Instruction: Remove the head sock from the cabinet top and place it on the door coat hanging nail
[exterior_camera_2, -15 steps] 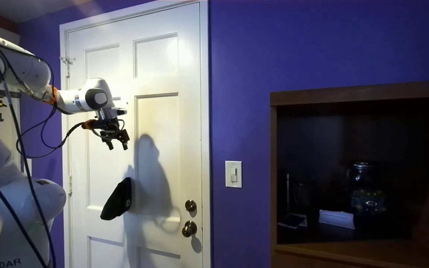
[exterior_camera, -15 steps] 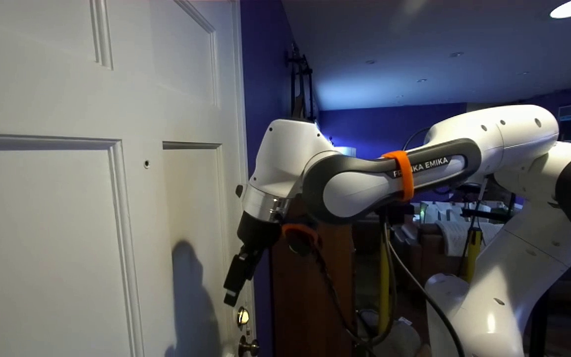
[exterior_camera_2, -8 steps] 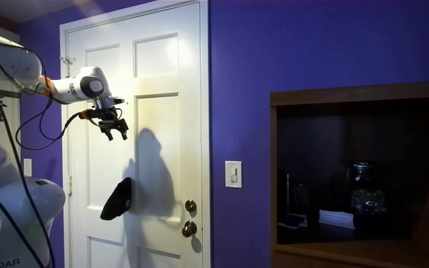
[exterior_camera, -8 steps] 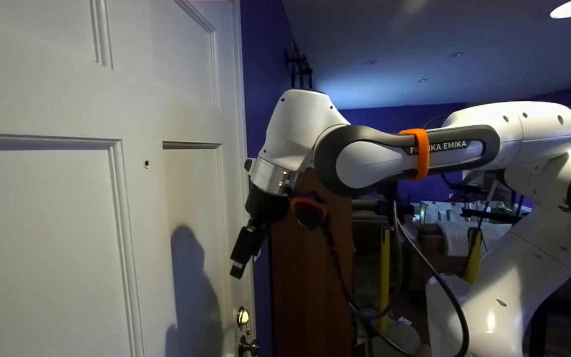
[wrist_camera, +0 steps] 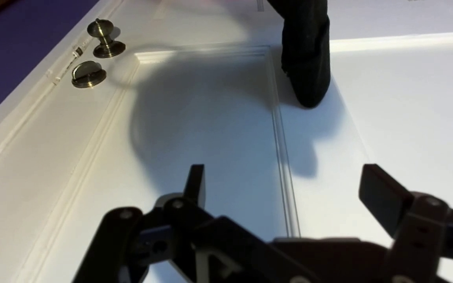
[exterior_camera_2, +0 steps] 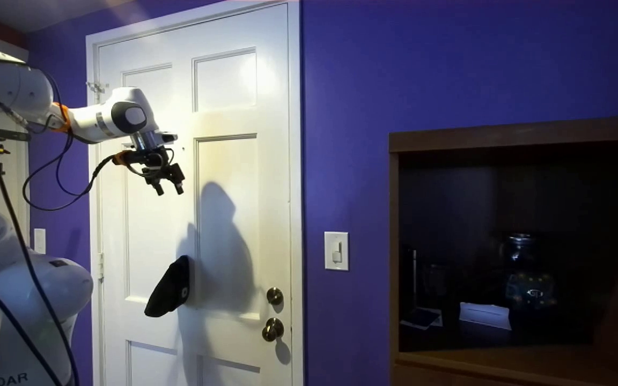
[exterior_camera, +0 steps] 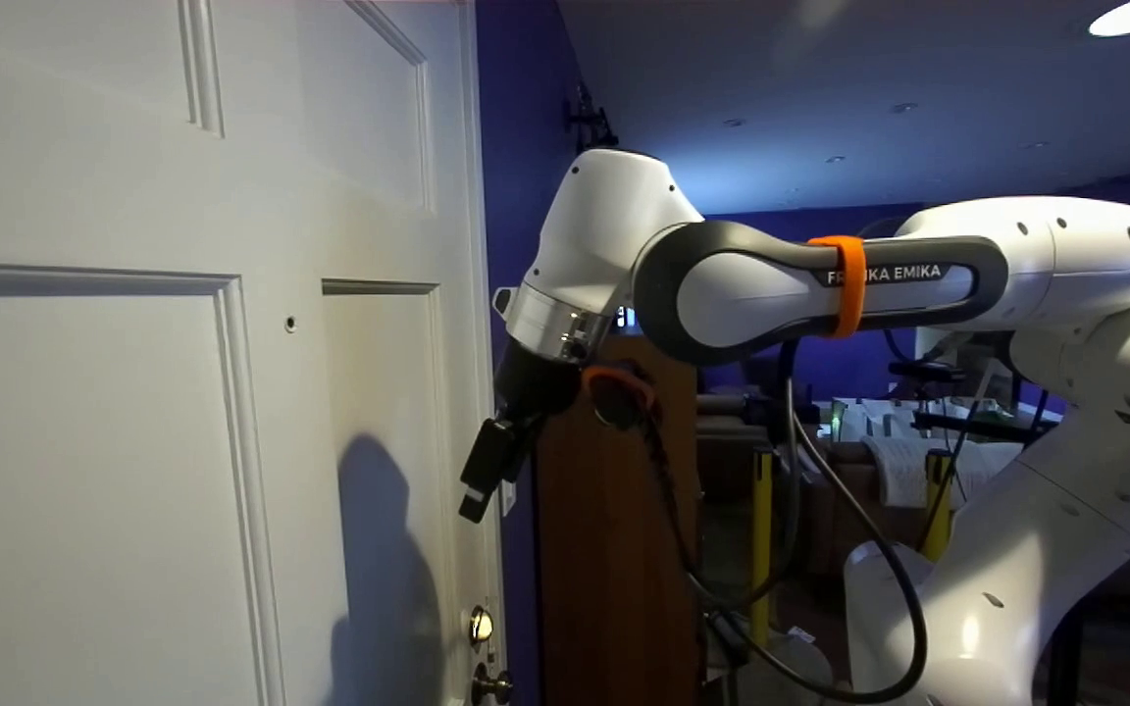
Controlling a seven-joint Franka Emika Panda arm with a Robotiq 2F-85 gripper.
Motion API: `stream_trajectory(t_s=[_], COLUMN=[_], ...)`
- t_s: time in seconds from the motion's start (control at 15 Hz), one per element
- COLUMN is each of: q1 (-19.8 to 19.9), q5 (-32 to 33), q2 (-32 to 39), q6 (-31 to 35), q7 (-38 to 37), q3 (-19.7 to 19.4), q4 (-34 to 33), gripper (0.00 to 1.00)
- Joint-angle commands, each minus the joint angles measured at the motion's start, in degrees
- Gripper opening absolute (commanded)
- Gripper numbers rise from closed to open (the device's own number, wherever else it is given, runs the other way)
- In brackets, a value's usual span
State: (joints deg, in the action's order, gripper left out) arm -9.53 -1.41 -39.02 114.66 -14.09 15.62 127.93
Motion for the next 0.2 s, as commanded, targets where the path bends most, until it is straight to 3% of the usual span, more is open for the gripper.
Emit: stream_trajectory(t_s=[0.0, 0.13], q1=[0.29, 0.4], q5=[-0.06, -0.04], q2=[0.02, 0.0], q6=[-0.22, -0.24], q7=[0.02, -0.03], q3=[0.13, 0.17], q4=[-0.23, -0.23], gripper=[1.0, 1.0])
